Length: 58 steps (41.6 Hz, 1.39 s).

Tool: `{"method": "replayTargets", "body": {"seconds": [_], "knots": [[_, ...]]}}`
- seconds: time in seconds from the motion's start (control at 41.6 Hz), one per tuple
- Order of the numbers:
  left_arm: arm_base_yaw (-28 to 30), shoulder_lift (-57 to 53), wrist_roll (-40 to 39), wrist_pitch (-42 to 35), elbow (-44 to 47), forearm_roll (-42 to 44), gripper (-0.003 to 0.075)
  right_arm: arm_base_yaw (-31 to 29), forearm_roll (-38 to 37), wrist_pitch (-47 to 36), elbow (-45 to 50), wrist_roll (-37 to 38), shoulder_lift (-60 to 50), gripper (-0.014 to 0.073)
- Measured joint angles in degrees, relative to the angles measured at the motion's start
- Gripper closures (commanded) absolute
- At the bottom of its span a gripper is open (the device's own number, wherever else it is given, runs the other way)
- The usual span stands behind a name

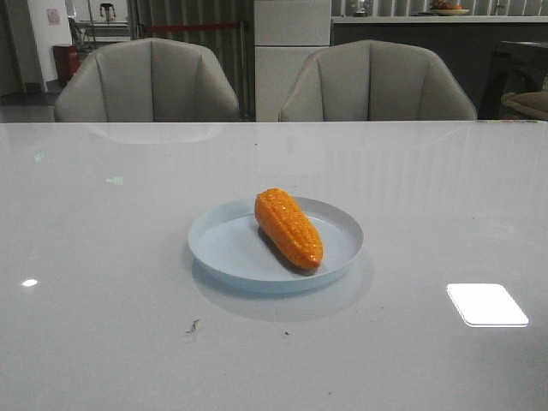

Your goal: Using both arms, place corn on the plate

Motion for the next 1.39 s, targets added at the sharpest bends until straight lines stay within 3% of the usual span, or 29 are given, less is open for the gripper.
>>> {"method": "replayTargets", "body": {"seconds": [0.144, 0.408, 0.576, 0.864, 1.248, 1.393], "knots": [[0.0, -11.9, 0.0, -7.9, 11.4, 0.7, 0.0631, 0.0, 0.0, 0.0, 0.0, 0.0, 0.0, 0.0058], [0.0, -29.9, 0.0, -6.6, 22.8, 4.3, 0.0631, 0.0, 0.0, 0.0, 0.0, 0.0, 0.0, 0.0058], [0.0, -30.5, 0.0, -7.6, 24.3, 4.6, 0.0631, 0.0, 0.0, -0.1, 0.0, 0.0, 0.0, 0.0058], [0.0, -30.5, 0.0, 3.7, 24.3, 4.6, 0.0631, 0.0, 0.0, -0.1, 0.0, 0.0, -0.1, 0.0058], [0.0, -30.5, 0.0, 4.5, 24.3, 4.6, 0.0631, 0.0, 0.0, -0.2, 0.2, 0.0, -0.6, 0.0058], [0.0, -30.5, 0.0, 4.5, 24.3, 4.6, 0.0631, 0.3, -0.5, -0.2, 1.1, 0.0, -5.5, 0.0067]]}}
